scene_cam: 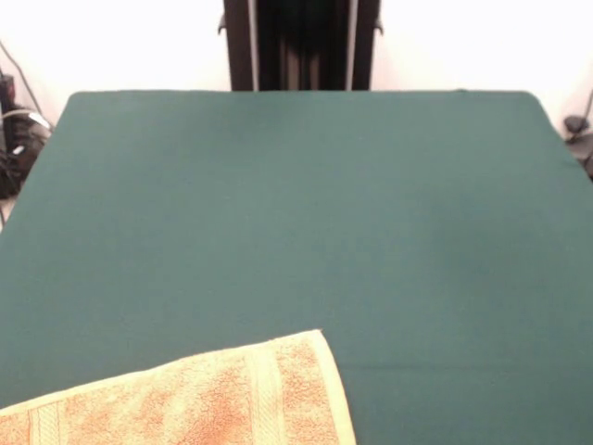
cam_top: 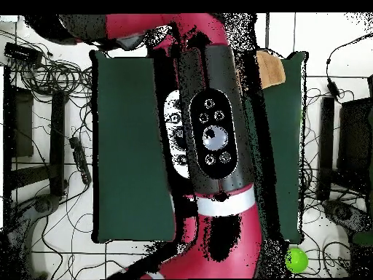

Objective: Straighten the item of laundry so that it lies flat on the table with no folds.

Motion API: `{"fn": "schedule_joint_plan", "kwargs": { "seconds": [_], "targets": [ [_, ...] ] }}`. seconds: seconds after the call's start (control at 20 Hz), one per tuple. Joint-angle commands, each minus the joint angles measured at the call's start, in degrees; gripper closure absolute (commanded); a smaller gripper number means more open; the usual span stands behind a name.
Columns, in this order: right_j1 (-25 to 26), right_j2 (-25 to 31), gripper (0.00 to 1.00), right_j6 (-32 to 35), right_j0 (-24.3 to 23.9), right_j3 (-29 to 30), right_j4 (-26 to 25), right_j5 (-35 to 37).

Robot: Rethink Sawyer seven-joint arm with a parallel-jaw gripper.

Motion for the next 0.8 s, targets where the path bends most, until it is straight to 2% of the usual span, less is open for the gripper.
{"fn": "schedule_joint_plan", "kwargs": {
  "seconds": [0.05, 0.15, 0.4, 0.6, 0.8],
  "targets": [
    [-0.51, 0.89, 1.00, -16.31, 2.00, -0.92, -3.24, 9.27],
    [0.65, 2.17, 1.00, -17.86, 2.07, -3.79, -4.26, 10.56],
    [4.42, 7.88, 1.00, -23.45, 1.48, -14.34, -11.27, 17.08],
    [5.58, 14.60, 1.00, -26.09, -0.35, -19.09, -17.91, 20.82],
    [6.13, 22.49, 1.00, -27.31, -3.01, -21.18, -24.05, 23.10]
  ]
}}
